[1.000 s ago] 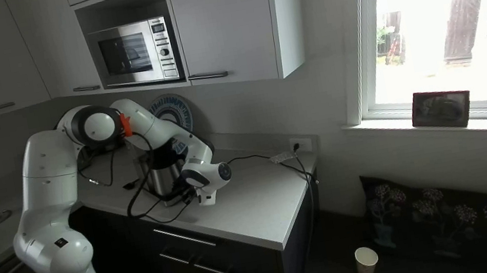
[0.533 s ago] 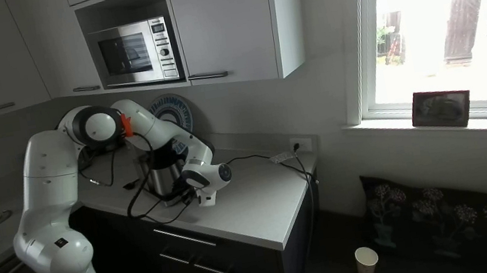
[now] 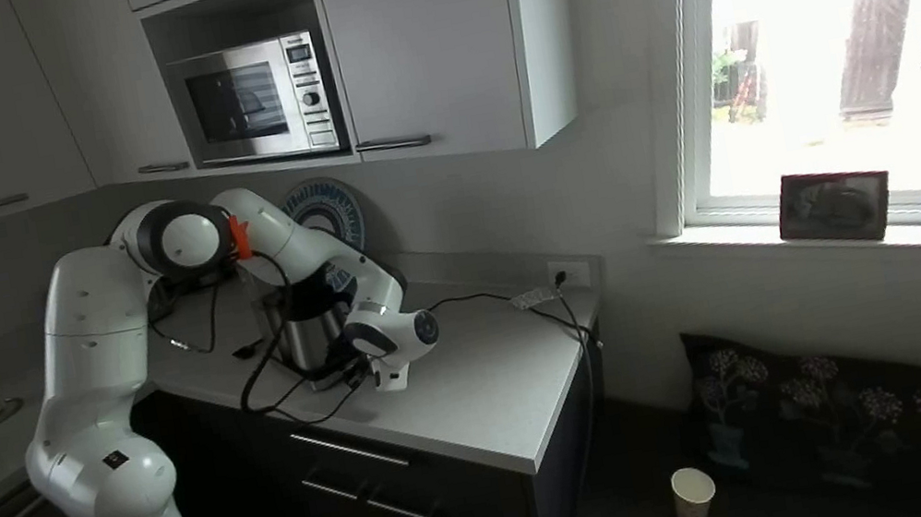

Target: Tap the coffee machine

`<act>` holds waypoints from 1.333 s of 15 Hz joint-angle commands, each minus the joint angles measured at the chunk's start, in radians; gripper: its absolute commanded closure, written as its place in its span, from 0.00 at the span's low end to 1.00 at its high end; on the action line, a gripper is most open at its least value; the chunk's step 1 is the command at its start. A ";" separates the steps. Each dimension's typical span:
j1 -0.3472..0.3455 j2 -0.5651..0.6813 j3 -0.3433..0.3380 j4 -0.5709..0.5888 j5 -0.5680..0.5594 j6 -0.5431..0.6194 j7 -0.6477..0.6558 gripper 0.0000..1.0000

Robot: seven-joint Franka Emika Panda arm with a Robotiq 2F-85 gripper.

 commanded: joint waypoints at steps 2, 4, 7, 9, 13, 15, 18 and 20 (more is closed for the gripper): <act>-0.012 0.014 0.006 0.010 0.027 -0.073 0.003 1.00; -0.010 0.019 0.006 0.012 0.028 -0.077 0.004 1.00; -0.007 0.025 0.004 0.018 0.023 -0.069 0.002 1.00; -0.005 0.023 0.002 0.020 0.020 -0.059 -0.008 1.00; 0.001 0.021 0.007 0.015 0.030 -0.038 -0.054 1.00; 0.003 0.017 0.011 0.008 0.037 -0.028 -0.089 1.00; 0.006 0.019 0.018 0.000 0.057 -0.033 -0.093 1.00; 0.007 0.023 0.019 0.001 0.063 -0.028 -0.096 1.00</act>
